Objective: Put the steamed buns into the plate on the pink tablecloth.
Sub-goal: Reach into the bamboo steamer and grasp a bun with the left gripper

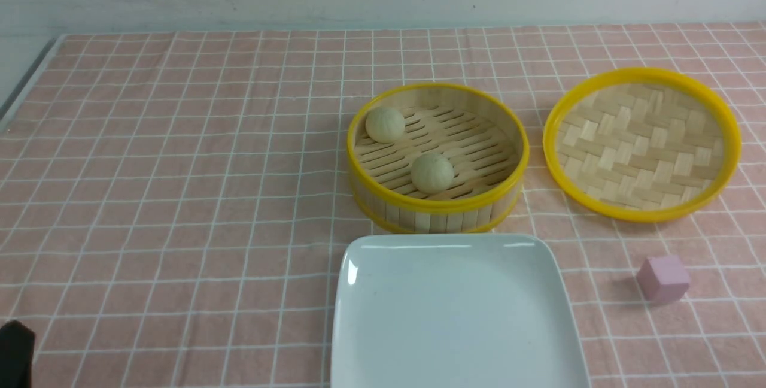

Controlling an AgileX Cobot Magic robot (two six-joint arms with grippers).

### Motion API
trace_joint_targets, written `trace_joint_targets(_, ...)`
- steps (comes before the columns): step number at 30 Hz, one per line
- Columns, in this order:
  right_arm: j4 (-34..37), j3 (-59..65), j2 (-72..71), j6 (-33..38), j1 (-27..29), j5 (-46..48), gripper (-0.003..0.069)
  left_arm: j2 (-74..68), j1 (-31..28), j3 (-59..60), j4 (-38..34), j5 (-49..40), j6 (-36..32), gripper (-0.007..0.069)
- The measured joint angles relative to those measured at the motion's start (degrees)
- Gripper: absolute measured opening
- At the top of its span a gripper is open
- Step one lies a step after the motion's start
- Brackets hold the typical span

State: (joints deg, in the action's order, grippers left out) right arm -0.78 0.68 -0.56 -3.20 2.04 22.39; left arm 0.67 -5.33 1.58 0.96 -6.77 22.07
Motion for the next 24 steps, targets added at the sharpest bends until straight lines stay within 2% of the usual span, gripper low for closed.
trace_joint_targets(10, 0.0, 0.0, 0.0, 0.0, 0.0, 0.0, 0.0548, 0.0, 0.0, 0.0, -1.0, 9.7, 3.5, 0.0487)
trace_joint_targets(13, 0.0, 0.0, 0.0, 0.0, 0.0, 0.0, 0.0548, 0.0, 0.0, 0.0, -2.1, 12.7, 7.6, 0.0477)
trace_joint_targets(15, 0.0, 0.0, 0.0, 0.0, 0.0, 0.0, 0.0548, 0.0, 0.0, -1.6, -1.9, 8.8, 14.9, 0.0459)
trace_joint_targets(18, 0.0, 0.0, 0.0, 0.0, 0.0, 0.0, 0.0548, 0.0, 0.2, -5.9, -0.4, 2.3, 18.4, 0.0446)
trace_joint_targets(20, 0.0, 0.0, 0.0, 0.0, 0.0, 0.0, 0.0548, 0.0, 0.7, -9.2, 0.4, -0.6, 19.0, 0.0442)
trace_joint_targets(24, 0.0, 0.0, 0.0, 0.0, 0.0, 0.0, 0.0548, -4.2, 5.6, -21.1, 0.6, -6.9, 16.9, 0.0438)
